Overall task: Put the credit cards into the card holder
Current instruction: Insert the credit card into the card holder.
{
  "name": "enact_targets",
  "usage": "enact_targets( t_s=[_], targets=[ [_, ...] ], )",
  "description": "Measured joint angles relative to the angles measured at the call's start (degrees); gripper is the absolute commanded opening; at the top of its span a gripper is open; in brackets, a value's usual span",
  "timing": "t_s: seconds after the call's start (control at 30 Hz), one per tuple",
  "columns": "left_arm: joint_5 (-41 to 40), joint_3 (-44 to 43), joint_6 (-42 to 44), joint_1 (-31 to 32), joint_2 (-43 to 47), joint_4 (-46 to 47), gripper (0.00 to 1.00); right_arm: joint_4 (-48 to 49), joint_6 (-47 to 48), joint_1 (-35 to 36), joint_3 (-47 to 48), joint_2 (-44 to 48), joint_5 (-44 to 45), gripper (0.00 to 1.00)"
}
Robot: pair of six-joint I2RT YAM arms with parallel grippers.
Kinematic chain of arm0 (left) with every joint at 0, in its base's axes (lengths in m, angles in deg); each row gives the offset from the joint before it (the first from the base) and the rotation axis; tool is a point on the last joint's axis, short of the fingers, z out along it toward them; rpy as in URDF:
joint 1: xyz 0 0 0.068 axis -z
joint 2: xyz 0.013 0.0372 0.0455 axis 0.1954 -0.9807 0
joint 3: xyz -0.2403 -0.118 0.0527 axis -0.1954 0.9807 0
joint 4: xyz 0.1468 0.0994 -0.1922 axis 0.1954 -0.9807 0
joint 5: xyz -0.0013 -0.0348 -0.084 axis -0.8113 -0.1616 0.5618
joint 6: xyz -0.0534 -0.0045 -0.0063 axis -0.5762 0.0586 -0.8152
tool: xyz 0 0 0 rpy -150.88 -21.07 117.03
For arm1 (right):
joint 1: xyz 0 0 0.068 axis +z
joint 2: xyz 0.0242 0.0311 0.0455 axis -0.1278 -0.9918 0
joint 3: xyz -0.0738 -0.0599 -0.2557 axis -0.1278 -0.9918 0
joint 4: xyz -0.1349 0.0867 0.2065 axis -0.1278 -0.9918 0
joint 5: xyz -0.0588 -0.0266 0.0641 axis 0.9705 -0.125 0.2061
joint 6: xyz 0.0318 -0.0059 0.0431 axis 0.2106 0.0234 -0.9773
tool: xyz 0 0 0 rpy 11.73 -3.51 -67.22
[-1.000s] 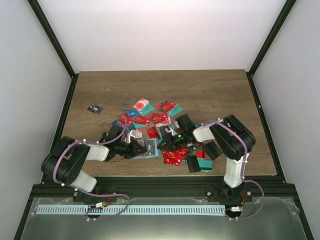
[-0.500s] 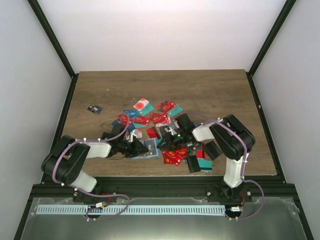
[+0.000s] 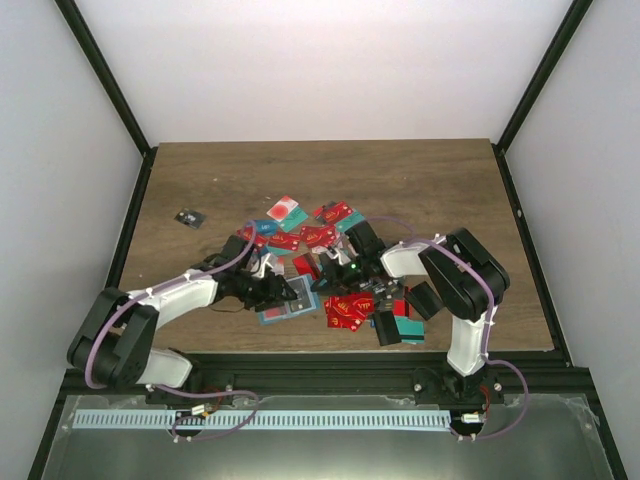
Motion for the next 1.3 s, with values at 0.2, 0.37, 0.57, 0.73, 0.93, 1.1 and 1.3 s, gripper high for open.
enact_targets(
  t_s=[0.2, 0.37, 0.57, 0.73, 0.93, 1.1, 1.3],
  targets=[
    [-1.44, -3.65, 1.73, 0.04, 2.03, -6.49, 0.37, -2.71, 1.62, 0.0, 2.67, 0.13, 0.9, 0.34],
    [-3.65, -4.96, 3.04, 0.13, 2.78, -8.61, 0.04, -4.52, 2.69, 0.0, 3.93, 1.79, 1.03, 0.35],
    [-4.66, -4.94, 3.39, 0.24, -0.66, -8.04, 0.04, -4.28, 2.45, 0.02, 4.04, 2.56, 0.26, 0.35],
    [-4.92, -4.94, 3.63, 0.26, -4.28, -6.58, 0.04, -3.45, 1.97, 0.02, 4.04, 2.47, -1.05, 0.35],
    [-4.92, -4.94, 3.93, 0.33, -7.89, -4.37, 0.04, -2.67, 1.66, 0.07, 4.04, 1.53, -2.27, 0.35],
    [-4.85, -4.94, 4.31, 0.55, -9.68, -3.21, 0.04, -2.67, 1.33, 0.07, 4.04, 0.09, -2.93, 0.35],
    [-4.24, -4.96, 4.5, 0.9, -10.73, -1.53, 0.04, -2.64, 1.29, 0.15, 4.04, -0.5, -3.67, 0.35]
  ],
)
